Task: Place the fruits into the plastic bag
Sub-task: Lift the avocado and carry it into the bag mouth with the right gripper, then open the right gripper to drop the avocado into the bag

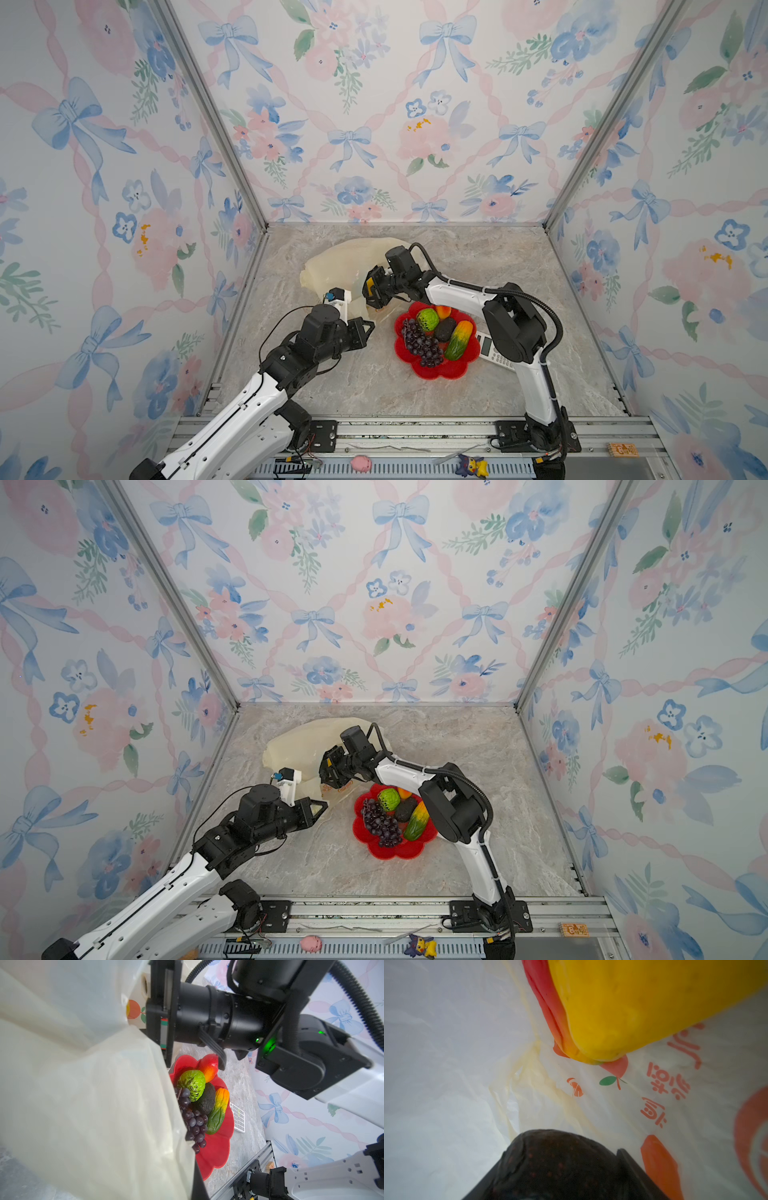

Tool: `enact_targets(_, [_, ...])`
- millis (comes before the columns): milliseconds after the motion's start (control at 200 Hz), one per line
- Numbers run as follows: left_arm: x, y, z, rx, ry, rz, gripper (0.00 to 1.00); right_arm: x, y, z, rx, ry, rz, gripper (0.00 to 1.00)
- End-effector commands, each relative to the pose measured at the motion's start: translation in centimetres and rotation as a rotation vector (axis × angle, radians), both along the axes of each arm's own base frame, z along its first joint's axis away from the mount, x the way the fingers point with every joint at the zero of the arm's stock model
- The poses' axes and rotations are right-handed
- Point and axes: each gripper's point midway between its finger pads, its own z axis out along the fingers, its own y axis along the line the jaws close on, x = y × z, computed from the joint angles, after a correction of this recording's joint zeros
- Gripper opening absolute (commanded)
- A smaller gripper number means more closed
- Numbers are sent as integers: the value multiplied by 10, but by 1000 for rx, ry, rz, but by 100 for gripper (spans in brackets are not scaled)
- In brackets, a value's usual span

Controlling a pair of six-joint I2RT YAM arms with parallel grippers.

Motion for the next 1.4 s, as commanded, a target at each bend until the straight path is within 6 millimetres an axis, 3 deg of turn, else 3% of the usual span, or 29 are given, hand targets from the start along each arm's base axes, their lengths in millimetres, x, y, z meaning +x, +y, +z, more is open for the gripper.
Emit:
enact_targets(0, [3,-5,16,-5,-50,-32,0,20,19,28,107,-49,-81,68])
enact_targets(365, [7,-9,19,21,-67,-62,0,61,27,31,167,-68,-205,79])
enact_targets(630, [7,-8,22,30,-83,-66,0,74,31,29,163,-71,-211,97])
enact_targets(650, [7,-8,22,29,-84,-65,0,72,32,29,161,-70,-207,100])
enact_targets(680, [7,-7,23,29,-84,-64,0,73,31,28,159,-70,-208,96])
enact_targets(970, [7,-5,22,24,-81,-51,0,62,27,33,137,-79,-168,96])
enact_targets(1395, [10,5,22,15,-84,-17,0,27,10,36,81,-75,-83,96])
